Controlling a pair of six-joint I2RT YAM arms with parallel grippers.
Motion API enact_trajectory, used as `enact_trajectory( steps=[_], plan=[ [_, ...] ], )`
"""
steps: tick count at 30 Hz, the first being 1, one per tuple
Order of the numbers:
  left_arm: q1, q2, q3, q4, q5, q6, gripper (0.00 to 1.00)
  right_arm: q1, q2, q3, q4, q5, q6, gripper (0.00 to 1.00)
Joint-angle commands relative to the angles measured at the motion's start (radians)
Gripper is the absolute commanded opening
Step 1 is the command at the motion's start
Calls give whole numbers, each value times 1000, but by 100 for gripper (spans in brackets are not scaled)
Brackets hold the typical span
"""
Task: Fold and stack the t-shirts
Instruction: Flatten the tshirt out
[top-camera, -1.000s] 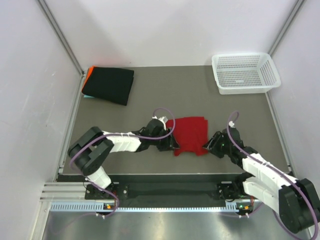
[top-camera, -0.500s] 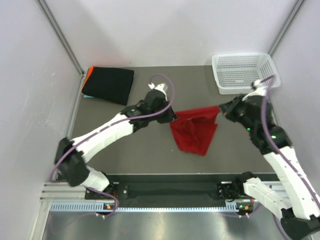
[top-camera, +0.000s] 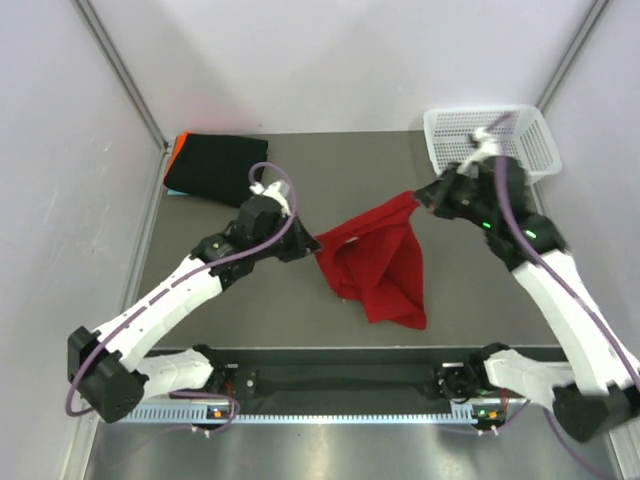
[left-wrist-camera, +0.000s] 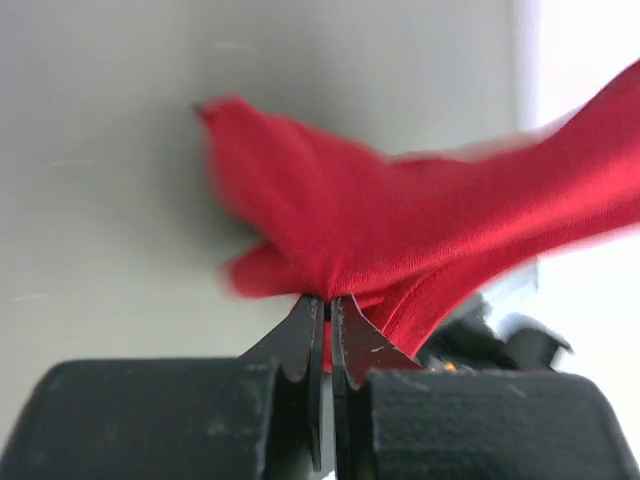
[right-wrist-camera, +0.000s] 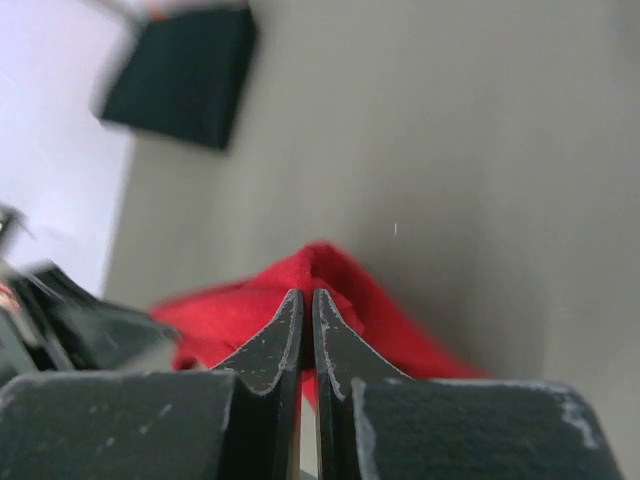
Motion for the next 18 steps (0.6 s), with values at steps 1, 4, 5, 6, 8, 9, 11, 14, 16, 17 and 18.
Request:
enact_trajectory(
  steps=[1, 4, 5, 6, 8, 9, 11, 14, 16, 17, 18],
  plan=[
    [213, 32, -111, -84, 18, 35, 0, 43, 183, -83, 240, -102, -21, 0],
    [359, 112, -113, -54, 52, 45, 0, 76, 376, -48, 341, -117, -23, 0],
    [397, 168, -93, -20, 92, 43, 0, 76, 425, 7, 358, -122, -21, 0],
    [416, 198, -78, -3, 127, 37, 0, 76, 520, 41, 360, -119, -26, 0],
    [448, 280, -23, 41, 207, 49, 0, 76, 611, 107, 369, -116, -32, 0],
    [447, 304, 10, 8, 142, 63, 0, 76, 696, 182, 363, -117, -41, 0],
    [445, 357, 129, -88, 21, 104, 8, 76, 772, 292, 325, -126, -50, 3],
    [424, 345, 244, -256, -240, 166, 32, 77, 849, 375, 208, -146, -78, 29],
    [345, 304, 258, -239, -278, 241, 38, 76, 794, 341, 164, -107, -89, 38],
    [297, 258, 254, -212, -282, 265, 43, 74, 763, 278, 156, -81, -82, 39],
    [243, 243, 243, -186, -282, 284, 45, 67, 689, 241, 144, -56, -58, 42]
  ],
)
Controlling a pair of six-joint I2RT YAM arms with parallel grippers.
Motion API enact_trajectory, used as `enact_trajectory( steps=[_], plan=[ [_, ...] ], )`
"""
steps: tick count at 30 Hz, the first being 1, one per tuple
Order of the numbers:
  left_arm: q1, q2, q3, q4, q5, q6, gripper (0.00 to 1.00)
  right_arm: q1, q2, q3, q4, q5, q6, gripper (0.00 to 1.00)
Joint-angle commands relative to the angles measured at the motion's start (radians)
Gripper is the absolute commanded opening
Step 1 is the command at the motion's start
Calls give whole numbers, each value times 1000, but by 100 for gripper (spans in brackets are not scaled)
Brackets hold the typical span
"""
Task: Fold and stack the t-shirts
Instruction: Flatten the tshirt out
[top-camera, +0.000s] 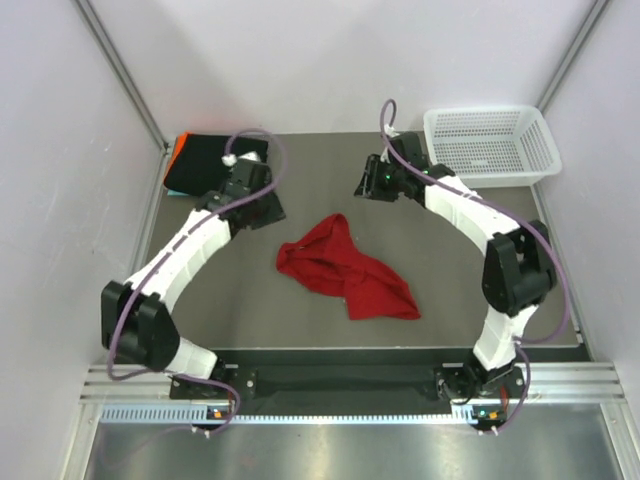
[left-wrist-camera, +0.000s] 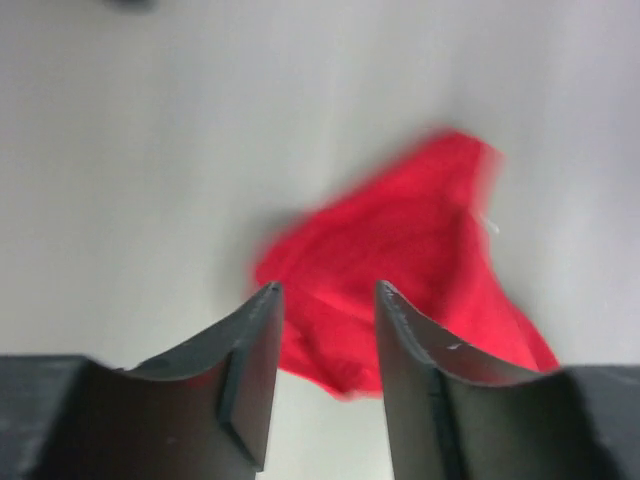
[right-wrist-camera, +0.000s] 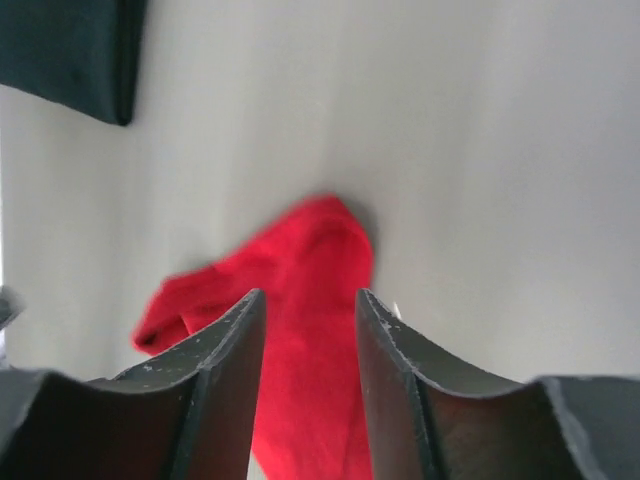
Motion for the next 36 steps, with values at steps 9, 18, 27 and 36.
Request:
enact_trajectory(
  steps=[9, 18, 27, 36],
  plan=[
    [-566, -19, -111, 230, -14, 90, 48, -58, -596, -586, -82, 155, 76, 43],
    [-775, 292, 116, 9, -380, 31, 43, -140, -892, -821, -82, 184, 80, 43],
    [-775, 415, 163, -3, -440, 0, 36, -149, -901, -850, -73, 143, 64, 43],
    [-776, 433, 208, -35, -517, -3, 21, -149, -902, -896, -41, 92, 69, 43]
  ],
)
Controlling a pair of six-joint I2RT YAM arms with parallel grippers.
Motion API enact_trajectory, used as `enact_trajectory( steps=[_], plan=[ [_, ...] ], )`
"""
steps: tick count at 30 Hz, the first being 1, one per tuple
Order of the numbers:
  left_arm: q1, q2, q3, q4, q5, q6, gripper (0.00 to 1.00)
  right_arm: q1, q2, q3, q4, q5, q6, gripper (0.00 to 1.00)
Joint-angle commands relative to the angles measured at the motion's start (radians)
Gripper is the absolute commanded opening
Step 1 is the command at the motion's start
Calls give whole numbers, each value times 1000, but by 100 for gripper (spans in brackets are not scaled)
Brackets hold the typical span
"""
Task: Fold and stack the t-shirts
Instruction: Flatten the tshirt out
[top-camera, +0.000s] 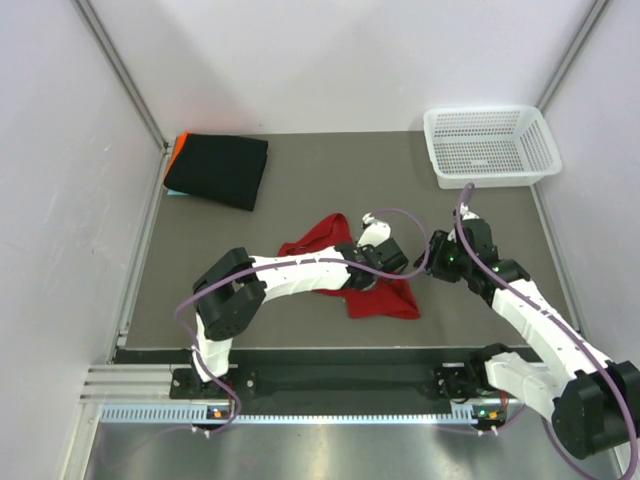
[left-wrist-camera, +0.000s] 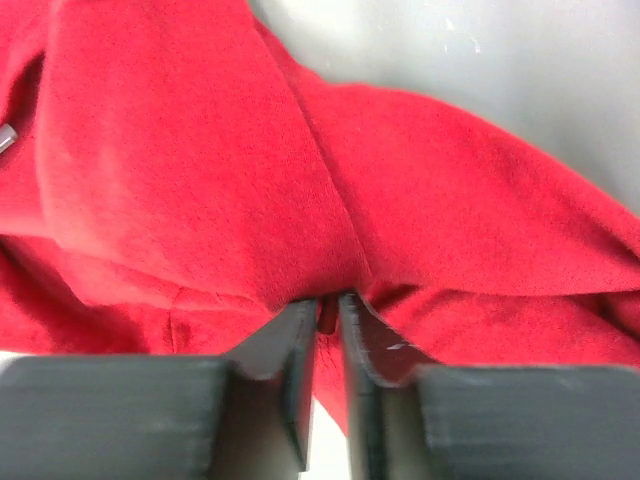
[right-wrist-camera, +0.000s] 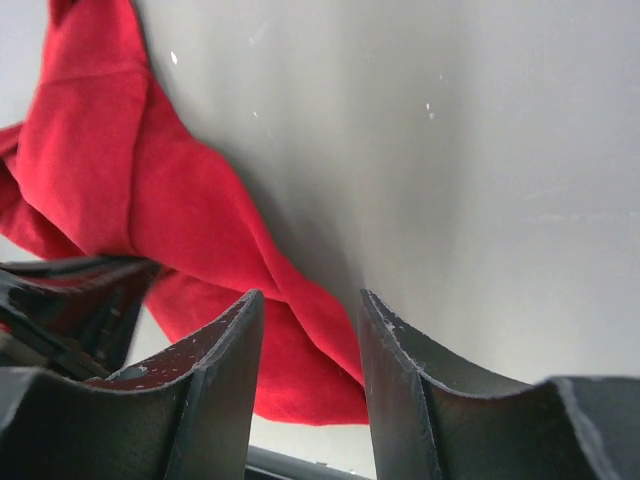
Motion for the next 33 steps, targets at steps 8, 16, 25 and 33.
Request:
enact_trajectory(
  steps=[8, 16, 25, 33],
  plan=[
    [3, -48, 124, -111, -54, -14, 0, 10, -18, -83, 75, -128, 48, 49],
    [161, -289, 143, -87, 89, 10, 0, 123, -53, -229, 127, -47, 235, 57],
    [426, -406, 150, -35, 232, 84, 0, 166, 131, -216, 287, 75, 224, 43],
    [710, -269, 662, -145, 326, 98, 0, 82, 272, 388, 44, 271, -49, 0]
  ],
)
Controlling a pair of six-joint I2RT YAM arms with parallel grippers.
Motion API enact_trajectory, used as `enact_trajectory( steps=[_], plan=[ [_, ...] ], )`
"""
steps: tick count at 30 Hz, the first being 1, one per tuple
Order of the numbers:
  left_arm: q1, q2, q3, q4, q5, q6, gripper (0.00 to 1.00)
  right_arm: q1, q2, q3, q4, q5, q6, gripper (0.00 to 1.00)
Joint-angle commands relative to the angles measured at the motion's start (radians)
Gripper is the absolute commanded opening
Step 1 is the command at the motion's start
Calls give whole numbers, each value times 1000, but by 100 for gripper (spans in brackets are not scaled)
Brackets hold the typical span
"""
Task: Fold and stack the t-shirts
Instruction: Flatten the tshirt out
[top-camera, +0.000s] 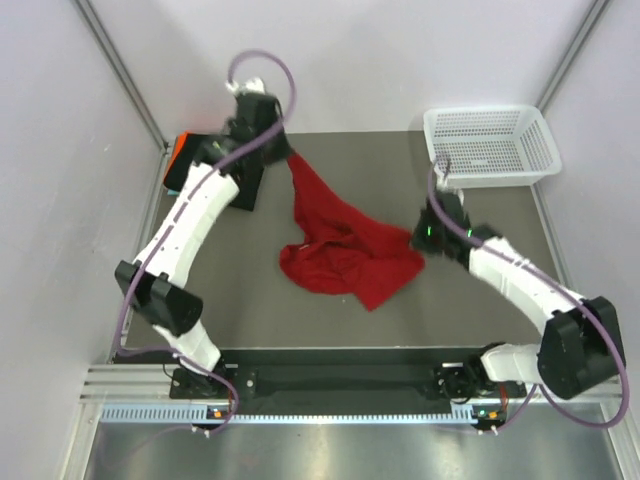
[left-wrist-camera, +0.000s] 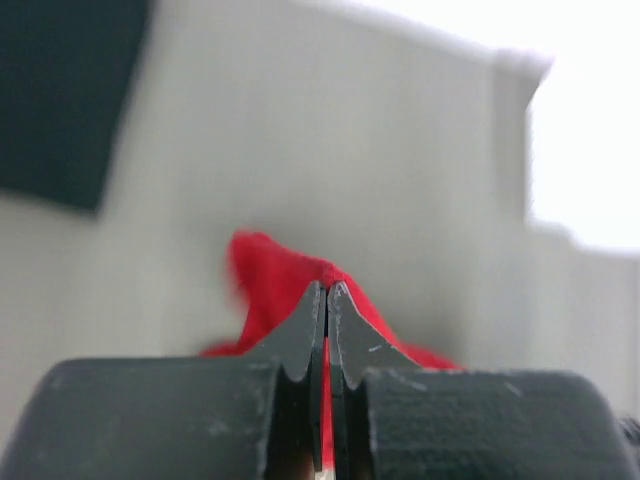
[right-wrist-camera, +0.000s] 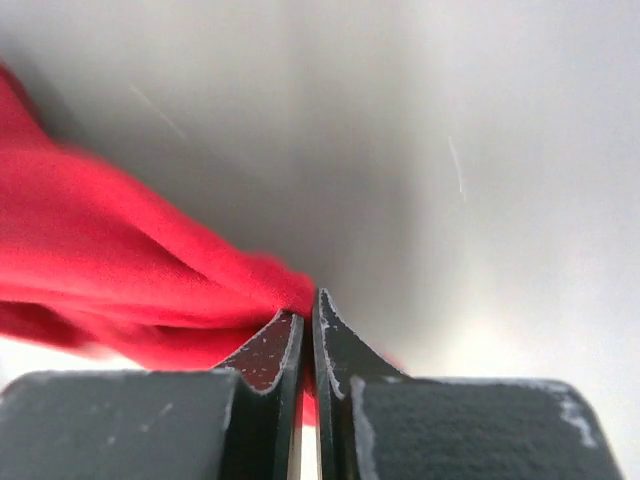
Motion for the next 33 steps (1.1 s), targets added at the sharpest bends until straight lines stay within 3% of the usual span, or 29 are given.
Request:
enact_trajectory(
  steps=[1, 2, 5, 8, 9, 14, 19, 22, 26, 29, 33],
  plan=[
    [111, 70, 364, -76, 34, 19, 0, -39, 2, 466, -49, 135, -173, 0],
    [123, 91, 524, -107, 32, 19, 0, -42, 28, 547, -79, 138, -217, 0],
    [134, 102, 607, -171, 34, 16, 0, -44, 74, 783, -228, 144, -248, 0],
    [134, -21, 456, -128, 74, 15, 0, -44, 59, 825, -342, 123, -263, 0],
    [134, -108, 317, -111, 77, 9, 0, -44, 45, 812, -377, 97, -265, 0],
    [132, -352, -38, -57, 106, -21, 0, -44, -116, 649, -465, 41, -268, 1],
    [132, -489, -120, -103, 97, -41, 0, -44, -187, 610, -497, -5, -285, 3],
    [132, -469, -120, -106, 80, -27, 0, -43, -136, 604, -439, -25, -300, 5],
    [134, -420, -176, -114, 45, -18, 0, -43, 70, 572, -313, -120, -329, 5],
    [132, -426, -259, -97, -150, 19, 0, -3, 262, 604, -216, -169, -365, 4],
    [138, -409, -260, -126, -281, 39, 0, 69, 501, 768, -205, -203, -424, 5]
  ],
)
